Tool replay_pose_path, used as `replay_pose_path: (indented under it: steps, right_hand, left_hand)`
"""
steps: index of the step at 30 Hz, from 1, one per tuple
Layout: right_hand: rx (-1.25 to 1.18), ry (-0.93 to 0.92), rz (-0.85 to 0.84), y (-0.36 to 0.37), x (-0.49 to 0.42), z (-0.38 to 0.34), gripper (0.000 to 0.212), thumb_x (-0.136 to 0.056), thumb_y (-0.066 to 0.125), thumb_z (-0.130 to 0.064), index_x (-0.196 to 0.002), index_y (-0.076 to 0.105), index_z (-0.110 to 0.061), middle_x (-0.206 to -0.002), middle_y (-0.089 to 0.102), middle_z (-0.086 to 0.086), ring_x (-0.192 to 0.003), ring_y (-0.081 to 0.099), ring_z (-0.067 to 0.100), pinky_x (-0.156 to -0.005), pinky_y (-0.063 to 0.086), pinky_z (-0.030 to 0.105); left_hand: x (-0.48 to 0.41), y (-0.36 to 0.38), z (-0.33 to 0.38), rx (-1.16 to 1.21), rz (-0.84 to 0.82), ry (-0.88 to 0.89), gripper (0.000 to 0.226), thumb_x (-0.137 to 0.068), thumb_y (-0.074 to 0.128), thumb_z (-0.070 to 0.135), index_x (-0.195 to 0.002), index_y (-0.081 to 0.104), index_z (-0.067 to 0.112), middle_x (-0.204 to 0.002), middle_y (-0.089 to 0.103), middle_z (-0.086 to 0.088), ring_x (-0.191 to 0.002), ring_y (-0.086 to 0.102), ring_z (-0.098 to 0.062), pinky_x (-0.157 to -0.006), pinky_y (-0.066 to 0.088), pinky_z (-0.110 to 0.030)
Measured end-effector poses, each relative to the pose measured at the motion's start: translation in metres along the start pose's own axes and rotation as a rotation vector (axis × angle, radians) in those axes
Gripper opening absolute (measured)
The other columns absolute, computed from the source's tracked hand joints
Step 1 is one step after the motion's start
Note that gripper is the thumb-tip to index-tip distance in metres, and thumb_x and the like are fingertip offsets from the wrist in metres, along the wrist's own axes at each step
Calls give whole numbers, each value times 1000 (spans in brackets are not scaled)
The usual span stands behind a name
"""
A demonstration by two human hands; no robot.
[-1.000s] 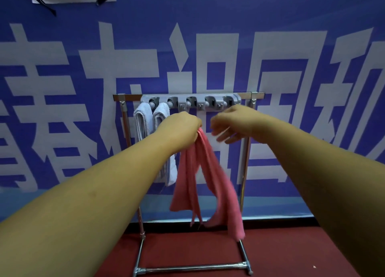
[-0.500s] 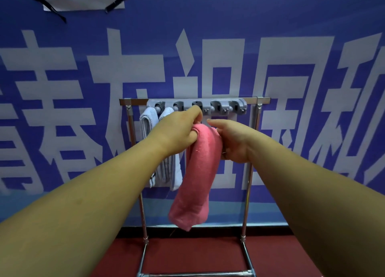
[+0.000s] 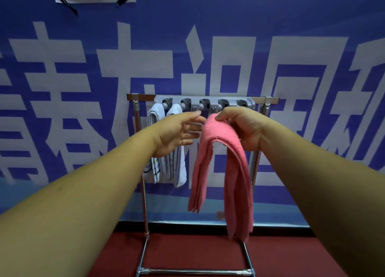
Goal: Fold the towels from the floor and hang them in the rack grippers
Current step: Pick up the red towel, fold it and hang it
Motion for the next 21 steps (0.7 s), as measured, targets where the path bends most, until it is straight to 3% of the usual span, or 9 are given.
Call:
replay_pose_path:
  steps: [2, 4, 6, 8, 11, 15, 21]
  right_hand:
    - [31, -6, -14, 1, 1, -4, 34, -93, 61, -17, -120, 62, 3, -82, 70, 10, -66, 65, 21, -74, 53, 33]
    - [72, -32, -28, 2, 2, -8, 28, -95, 60, -15, -119, 64, -1, -80, 71, 9, -63, 66, 20, -67, 56, 30]
    - [104, -64, -48, 1, 2, -12, 17, -96, 60, -12, -109, 69, -5, -80, 70, 8, -62, 65, 19, -64, 55, 30]
    - [137, -83, -54, -4, 1, -13, 13, -95, 62, -11, -100, 73, -7, -83, 71, 8, -66, 64, 20, -70, 53, 32]
    - [158, -107, -37, -13, -5, -9, 13, -93, 64, -11, -101, 75, -10, -90, 73, 8, -70, 67, 20, -67, 55, 31]
    - [76, -169, -29, -20, -18, -2, 13, -88, 70, -12, -98, 76, -17, -90, 71, 4, -72, 65, 18, -69, 55, 31]
    - [174, -216, 72, -24, -44, 6, 16, -92, 62, -7, -99, 71, -17, -80, 67, -1, -67, 59, 14, -62, 49, 29]
  left_hand:
    - [1, 10, 4, 51, -100, -26, 54, -107, 48, 48, -134, 67, 6, -114, 75, -10, -107, 71, -24, -111, 46, -44]
    - [4, 19, 11, 66, -165, -36, 34, -107, 51, 40, -109, 69, 11, -80, 67, -1, -74, 66, -15, -94, 48, -39]
    - [2, 20, 15, 54, -170, -35, 24, -105, 59, 34, -90, 68, 17, -67, 60, 5, -64, 58, -12, -87, 48, -37]
    - [-1, 17, 12, 23, -186, -44, 21, -102, 64, 36, -91, 69, 18, -76, 63, 2, -71, 57, -14, -86, 50, -37]
    - [-5, 8, -2, 32, -246, -79, 11, -100, 67, 28, -95, 66, 19, -88, 69, -1, -80, 65, -16, -81, 55, -34]
    - [-10, 4, -15, 88, -331, -67, 7, -93, 70, 19, -95, 64, 19, -89, 68, 0, -81, 65, -16, -78, 55, -32]
    - [-36, -8, -21, 208, -117, -43, 17, -97, 55, 7, -107, 68, 12, -88, 66, -6, -71, 62, -17, -70, 55, -32]
Point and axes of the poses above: each hand's wrist, its own x-axis away from the middle knuckle, its own y-axis out of the palm, z = x × y, the point moved 3 cm from there along -x, towards the middle knuckle
